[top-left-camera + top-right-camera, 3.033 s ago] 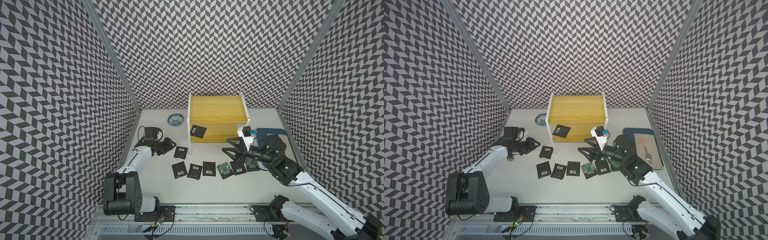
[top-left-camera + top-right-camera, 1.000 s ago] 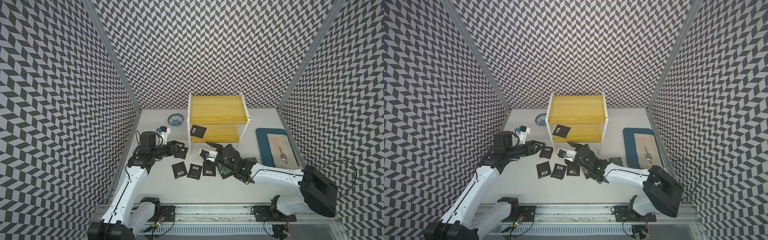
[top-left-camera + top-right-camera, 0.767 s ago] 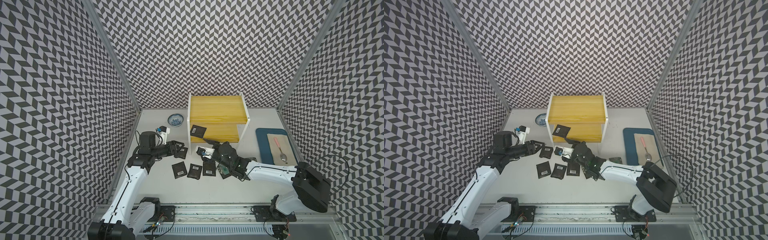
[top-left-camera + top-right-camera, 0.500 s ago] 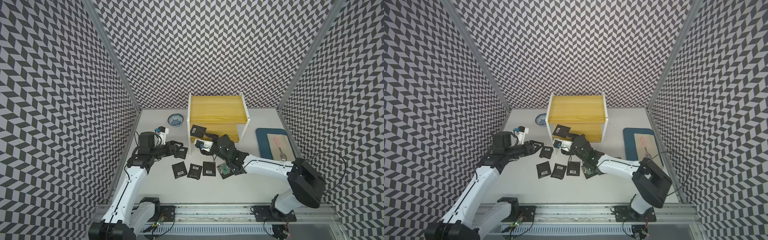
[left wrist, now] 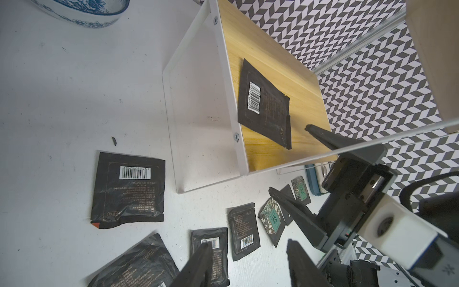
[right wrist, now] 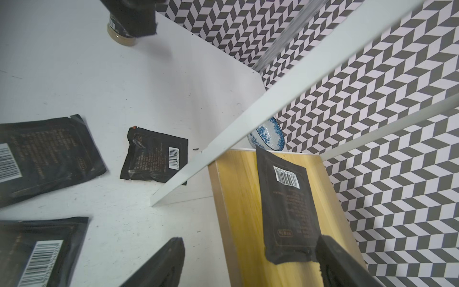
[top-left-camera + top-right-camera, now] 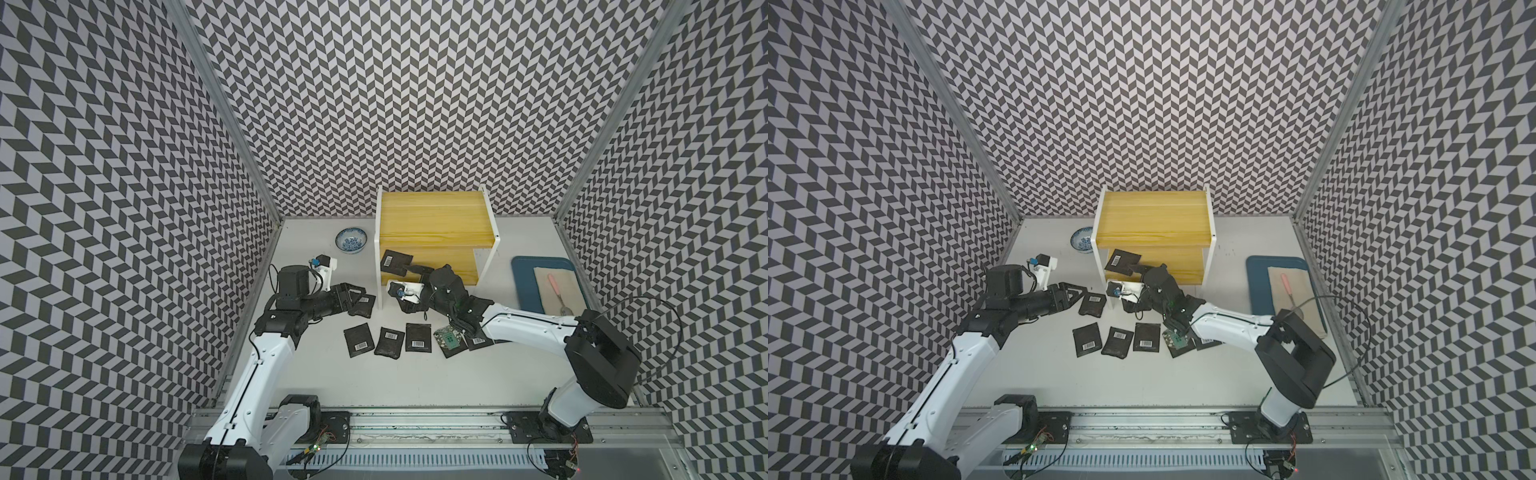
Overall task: Remove the tea bags from the shelf
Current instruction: Pick up the tea bag from the shelf.
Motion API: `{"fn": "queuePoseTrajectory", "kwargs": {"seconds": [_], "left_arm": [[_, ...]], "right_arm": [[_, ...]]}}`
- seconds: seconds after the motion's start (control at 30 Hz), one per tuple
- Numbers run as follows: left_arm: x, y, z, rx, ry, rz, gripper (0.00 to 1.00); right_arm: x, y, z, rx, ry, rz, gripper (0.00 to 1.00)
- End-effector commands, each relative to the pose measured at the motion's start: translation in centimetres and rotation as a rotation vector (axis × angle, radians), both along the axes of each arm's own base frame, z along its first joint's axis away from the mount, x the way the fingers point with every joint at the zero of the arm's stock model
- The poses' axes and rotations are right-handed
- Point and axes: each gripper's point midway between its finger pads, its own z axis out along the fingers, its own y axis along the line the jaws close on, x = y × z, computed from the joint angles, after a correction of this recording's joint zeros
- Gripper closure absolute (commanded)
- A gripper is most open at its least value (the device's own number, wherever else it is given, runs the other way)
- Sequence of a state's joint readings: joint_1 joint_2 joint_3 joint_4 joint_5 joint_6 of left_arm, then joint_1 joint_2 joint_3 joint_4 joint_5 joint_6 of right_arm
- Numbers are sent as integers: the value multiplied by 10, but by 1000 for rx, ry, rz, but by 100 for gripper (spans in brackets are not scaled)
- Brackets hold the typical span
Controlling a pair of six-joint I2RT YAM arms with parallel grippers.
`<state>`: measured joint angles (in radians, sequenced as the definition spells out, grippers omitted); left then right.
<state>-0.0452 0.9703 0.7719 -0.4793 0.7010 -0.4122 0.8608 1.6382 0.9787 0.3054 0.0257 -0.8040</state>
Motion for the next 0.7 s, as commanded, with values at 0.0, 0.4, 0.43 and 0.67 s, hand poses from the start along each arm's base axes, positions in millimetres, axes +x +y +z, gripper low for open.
{"fn": "queuePoseTrajectory", "kwargs": {"seconds": [0.0,0.4,0.43,0.67], "left_arm": [[1,1,2,1,-28,-7,49],[0,3,1,1,-27,-1,49],[0,3,1,2,-27,2,49],[0,4,0,2,-25,5,50]], "right_arm": [[5,7,7,16,-15,9,13],[16,10,-1,-8,-4,4,21],[17,11,-2,-13,-1,3,22],[20,10,-9,-11,18,-4,27]]}}
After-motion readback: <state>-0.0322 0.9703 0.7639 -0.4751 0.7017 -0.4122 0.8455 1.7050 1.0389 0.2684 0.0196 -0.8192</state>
